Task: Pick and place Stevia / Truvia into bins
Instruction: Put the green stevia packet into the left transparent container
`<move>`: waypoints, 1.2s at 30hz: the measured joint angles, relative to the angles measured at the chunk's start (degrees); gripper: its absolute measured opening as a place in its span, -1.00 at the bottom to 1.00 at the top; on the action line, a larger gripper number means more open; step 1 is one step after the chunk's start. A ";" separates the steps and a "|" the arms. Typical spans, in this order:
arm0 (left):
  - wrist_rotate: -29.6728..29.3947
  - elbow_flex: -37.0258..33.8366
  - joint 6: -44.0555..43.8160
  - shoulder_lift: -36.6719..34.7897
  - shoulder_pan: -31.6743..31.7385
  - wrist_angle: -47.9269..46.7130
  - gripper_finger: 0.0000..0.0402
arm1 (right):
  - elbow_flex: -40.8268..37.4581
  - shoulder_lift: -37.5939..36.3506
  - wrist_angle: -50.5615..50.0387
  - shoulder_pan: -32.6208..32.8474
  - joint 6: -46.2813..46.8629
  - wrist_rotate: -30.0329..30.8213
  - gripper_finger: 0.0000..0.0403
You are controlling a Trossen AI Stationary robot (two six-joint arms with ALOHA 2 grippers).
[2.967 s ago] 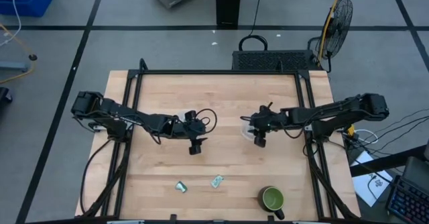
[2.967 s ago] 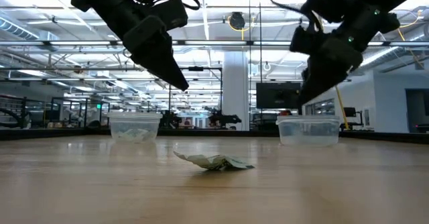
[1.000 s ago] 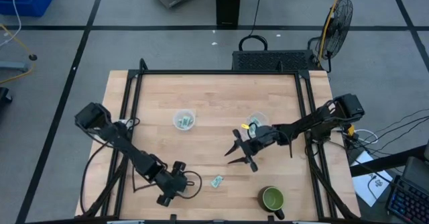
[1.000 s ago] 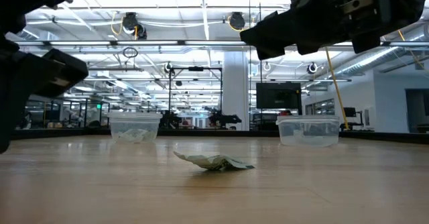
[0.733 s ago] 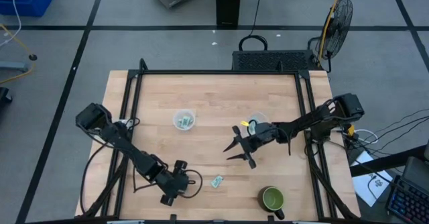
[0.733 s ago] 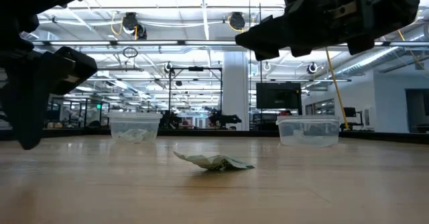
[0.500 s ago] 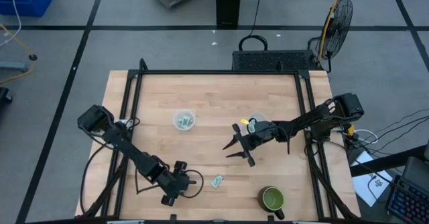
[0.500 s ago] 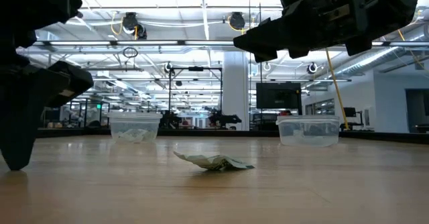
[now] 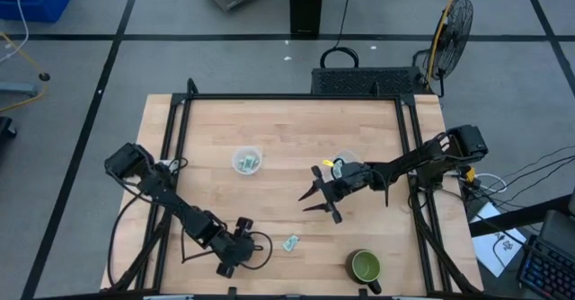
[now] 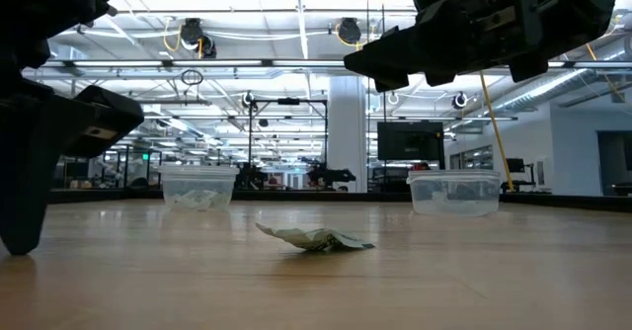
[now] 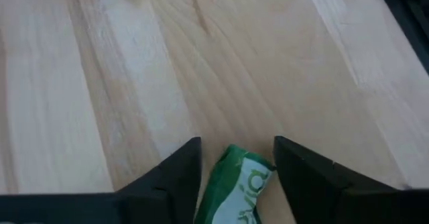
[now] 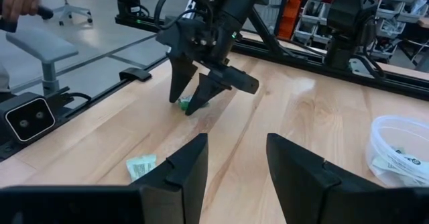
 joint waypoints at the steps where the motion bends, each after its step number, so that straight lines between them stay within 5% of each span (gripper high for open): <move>1: -0.23 0.00 -0.02 0.02 -0.08 -0.11 -0.13 | 0.00 0.00 -0.02 0.00 0.00 0.00 -0.28; 14: -2.07 -0.29 5.00 -1.85 0.89 -1.29 -0.90 | 0.00 0.00 0.00 -0.04 -0.04 0.00 -0.28; 26: -21.01 -0.20 21.99 -21.42 12.38 -21.47 -0.68 | 0.00 0.00 0.05 -0.31 -0.23 -0.01 -0.28; 33: -22.40 -0.18 26.91 -25.28 27.98 -27.77 -0.82 | 0.00 0.00 0.00 -0.31 -0.24 -0.02 -0.28; 36: -16.34 -0.24 23.40 -25.25 32.95 -26.89 -0.91 | 0.00 0.00 -0.01 -0.31 -0.09 -0.01 -0.28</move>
